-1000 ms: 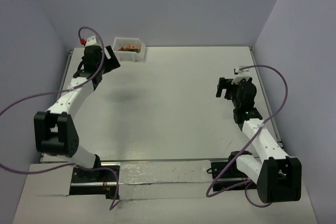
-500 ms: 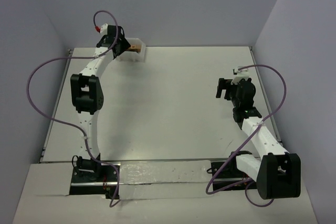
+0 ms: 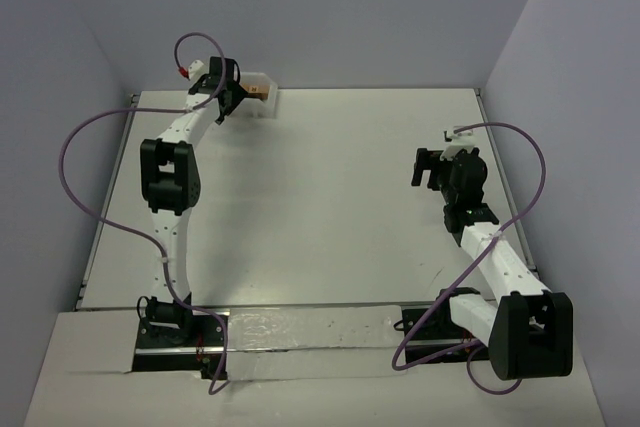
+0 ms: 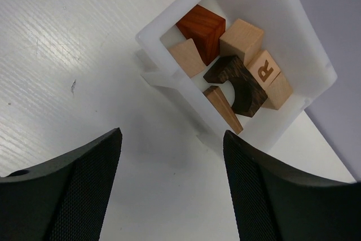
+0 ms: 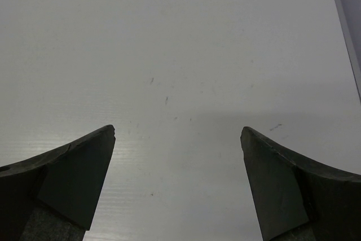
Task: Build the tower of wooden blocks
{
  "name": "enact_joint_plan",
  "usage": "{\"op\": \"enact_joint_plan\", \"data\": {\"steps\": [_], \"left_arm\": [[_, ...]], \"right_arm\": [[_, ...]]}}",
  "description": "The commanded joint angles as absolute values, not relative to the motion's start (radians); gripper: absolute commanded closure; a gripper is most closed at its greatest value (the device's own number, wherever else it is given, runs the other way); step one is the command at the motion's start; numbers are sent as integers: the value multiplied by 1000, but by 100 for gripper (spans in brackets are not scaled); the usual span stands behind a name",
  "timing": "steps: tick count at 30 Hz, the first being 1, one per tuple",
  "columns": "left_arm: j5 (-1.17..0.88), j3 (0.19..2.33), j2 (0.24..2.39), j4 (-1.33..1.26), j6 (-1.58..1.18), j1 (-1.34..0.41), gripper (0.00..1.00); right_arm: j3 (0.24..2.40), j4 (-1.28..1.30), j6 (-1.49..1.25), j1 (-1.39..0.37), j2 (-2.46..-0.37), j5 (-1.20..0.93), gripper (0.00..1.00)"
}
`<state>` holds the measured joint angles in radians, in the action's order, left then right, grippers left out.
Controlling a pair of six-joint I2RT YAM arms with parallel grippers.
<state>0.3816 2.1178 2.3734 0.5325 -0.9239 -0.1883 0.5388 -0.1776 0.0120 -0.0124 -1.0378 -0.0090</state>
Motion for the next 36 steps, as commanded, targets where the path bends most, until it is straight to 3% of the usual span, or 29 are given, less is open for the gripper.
{"op": "enact_joint_plan", "data": {"steps": [1,14,18,24,27,29,31,36], "left_arm": [[422,2144,2387,492,-981,-187,20],[414,2172,2447,459,-1060,-179,16],[410,2167,2457,469,-1060,-178,21],[440,2109,2424,507,-1036,-166,48],[442,2067,2383,541,-1029,-147,83],[432,2048,2361,562,-1026,-127,94],[411,2016,2326,578,-1009,-110,100],[347,1986,2265,631,-825,-92,100]], "right_arm": [[589,-195,10,-7,-1034,-7,0],[590,-196,11,-8,-1039,-6,0],[590,-195,11,-7,-1040,-7,0],[591,-195,10,-4,-1034,-9,0],[591,-195,9,20,-1031,-10,0],[592,-195,8,21,-1029,-13,0],[592,-193,8,21,-1024,-18,0],[594,-192,5,21,-1015,-28,0]]}}
